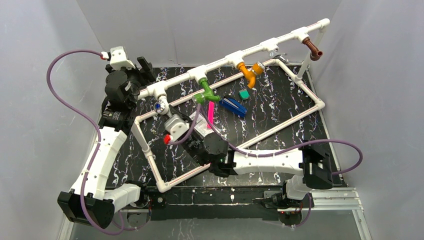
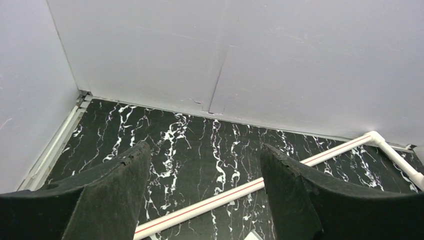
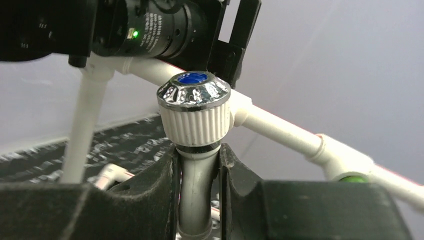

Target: Install the water faucets

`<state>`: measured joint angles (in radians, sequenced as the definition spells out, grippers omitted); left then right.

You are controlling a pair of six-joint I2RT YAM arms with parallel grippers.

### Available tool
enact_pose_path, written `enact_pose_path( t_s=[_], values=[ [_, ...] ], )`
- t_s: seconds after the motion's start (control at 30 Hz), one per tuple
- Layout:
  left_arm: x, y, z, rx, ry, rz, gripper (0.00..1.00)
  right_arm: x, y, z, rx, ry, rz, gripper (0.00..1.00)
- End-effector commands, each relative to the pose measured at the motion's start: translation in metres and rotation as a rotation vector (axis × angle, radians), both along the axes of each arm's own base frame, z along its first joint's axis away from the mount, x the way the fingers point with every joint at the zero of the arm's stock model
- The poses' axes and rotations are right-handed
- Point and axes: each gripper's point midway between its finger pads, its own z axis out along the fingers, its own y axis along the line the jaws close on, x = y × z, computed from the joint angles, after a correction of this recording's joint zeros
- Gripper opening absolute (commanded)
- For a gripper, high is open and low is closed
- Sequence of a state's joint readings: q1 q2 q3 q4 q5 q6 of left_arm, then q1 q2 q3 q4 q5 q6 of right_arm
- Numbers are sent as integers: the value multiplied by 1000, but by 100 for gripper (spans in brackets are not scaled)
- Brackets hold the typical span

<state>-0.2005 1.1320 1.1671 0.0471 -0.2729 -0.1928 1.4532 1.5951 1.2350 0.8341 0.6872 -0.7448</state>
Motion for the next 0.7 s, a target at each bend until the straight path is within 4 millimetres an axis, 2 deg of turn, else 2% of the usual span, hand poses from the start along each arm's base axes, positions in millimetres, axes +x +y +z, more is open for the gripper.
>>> enact_pose_path(
  t_s=[0.0, 0.17, 0.37, 0.43, 0.67],
  values=[
    [-33, 5, -173, 86, 565, -5, 77, 18, -58, 35, 545, 296, -31, 1],
    [-34, 3, -162, 73, 512, -16, 77, 23, -90, 36, 802, 471, 3, 1],
    [-35, 6, -151, 64, 464, 2, 78, 28, -110, 21, 1024, 695, 52, 1],
    [-35, 7, -154, 66, 469, 6, 78, 26, -115, 24, 1088, 737, 91, 1],
    [-35, 10, -163, 82, 515, 23, 78, 22, -110, 30, 1020, 696, 120, 1]
  ],
)
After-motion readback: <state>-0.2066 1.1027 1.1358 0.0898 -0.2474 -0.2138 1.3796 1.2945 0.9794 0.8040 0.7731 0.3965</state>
